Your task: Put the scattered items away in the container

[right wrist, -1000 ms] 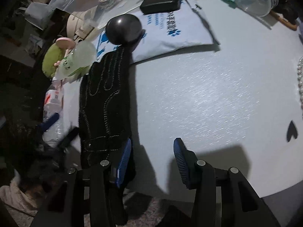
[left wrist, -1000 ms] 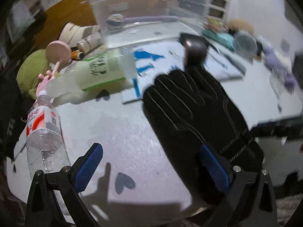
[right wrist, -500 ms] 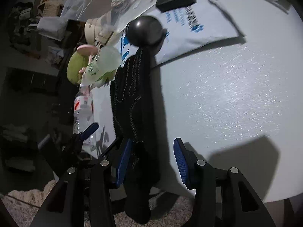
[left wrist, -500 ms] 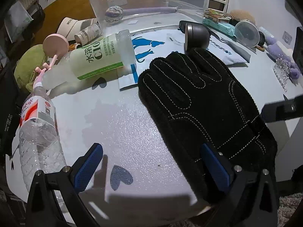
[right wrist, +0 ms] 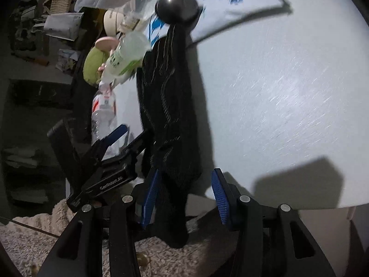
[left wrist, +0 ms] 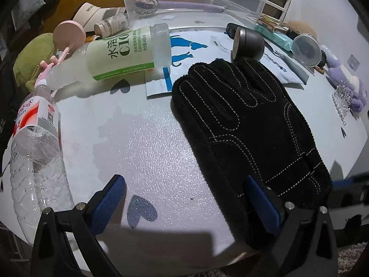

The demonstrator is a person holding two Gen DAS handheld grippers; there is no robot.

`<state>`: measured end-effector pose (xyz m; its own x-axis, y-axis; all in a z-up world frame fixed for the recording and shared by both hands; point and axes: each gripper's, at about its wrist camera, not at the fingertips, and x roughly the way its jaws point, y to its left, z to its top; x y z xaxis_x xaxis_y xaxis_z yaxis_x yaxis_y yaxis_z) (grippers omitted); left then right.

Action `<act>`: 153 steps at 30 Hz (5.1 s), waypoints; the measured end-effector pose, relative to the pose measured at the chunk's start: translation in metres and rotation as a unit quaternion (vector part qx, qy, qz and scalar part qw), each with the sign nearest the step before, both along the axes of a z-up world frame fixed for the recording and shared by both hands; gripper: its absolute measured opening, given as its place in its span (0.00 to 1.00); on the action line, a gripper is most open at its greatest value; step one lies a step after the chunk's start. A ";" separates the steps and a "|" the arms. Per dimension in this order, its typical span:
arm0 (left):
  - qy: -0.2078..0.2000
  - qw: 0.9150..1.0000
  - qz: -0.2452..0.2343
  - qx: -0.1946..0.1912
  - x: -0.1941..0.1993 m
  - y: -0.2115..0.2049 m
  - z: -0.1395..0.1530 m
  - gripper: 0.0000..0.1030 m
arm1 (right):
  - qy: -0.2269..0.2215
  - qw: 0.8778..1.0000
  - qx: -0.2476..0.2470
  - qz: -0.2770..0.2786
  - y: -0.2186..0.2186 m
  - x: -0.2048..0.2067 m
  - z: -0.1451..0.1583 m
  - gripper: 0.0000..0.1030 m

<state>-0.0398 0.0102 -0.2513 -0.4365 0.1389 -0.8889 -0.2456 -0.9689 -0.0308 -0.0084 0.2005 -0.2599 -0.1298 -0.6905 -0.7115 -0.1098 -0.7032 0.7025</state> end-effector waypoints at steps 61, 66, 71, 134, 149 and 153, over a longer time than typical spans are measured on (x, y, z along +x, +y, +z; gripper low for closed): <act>0.155 0.924 -0.323 -0.132 -0.010 0.104 0.029 0.21 | -0.001 0.988 0.071 -0.140 0.105 -0.066 0.079 0.41; 0.120 0.940 -0.301 -0.104 -0.019 0.105 0.033 0.21 | 0.179 0.942 0.284 -0.006 0.072 -0.039 0.135 0.53; 0.082 0.952 -0.283 -0.080 -0.031 0.105 0.041 0.21 | 0.301 0.835 0.432 0.160 0.015 0.010 0.138 0.53; 0.292 0.938 -0.158 -0.098 -0.280 0.070 0.293 0.19 | 0.578 0.480 0.586 0.303 -0.036 -0.257 0.296 0.21; 0.163 0.978 -0.122 -0.040 -0.358 0.033 0.199 0.41 | 0.476 0.588 0.530 0.383 -0.050 -0.387 0.193 0.20; 0.147 0.986 -0.085 0.001 -0.353 0.012 0.193 0.41 | 0.452 0.580 0.545 0.403 -0.046 -0.395 0.161 0.19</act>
<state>-0.3924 0.0224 -0.0580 -0.6449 0.2332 -0.7278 -0.4027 -0.9131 0.0642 -0.4033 0.1542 -0.0994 -0.7381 0.0102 -0.6746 0.6293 -0.3500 -0.6939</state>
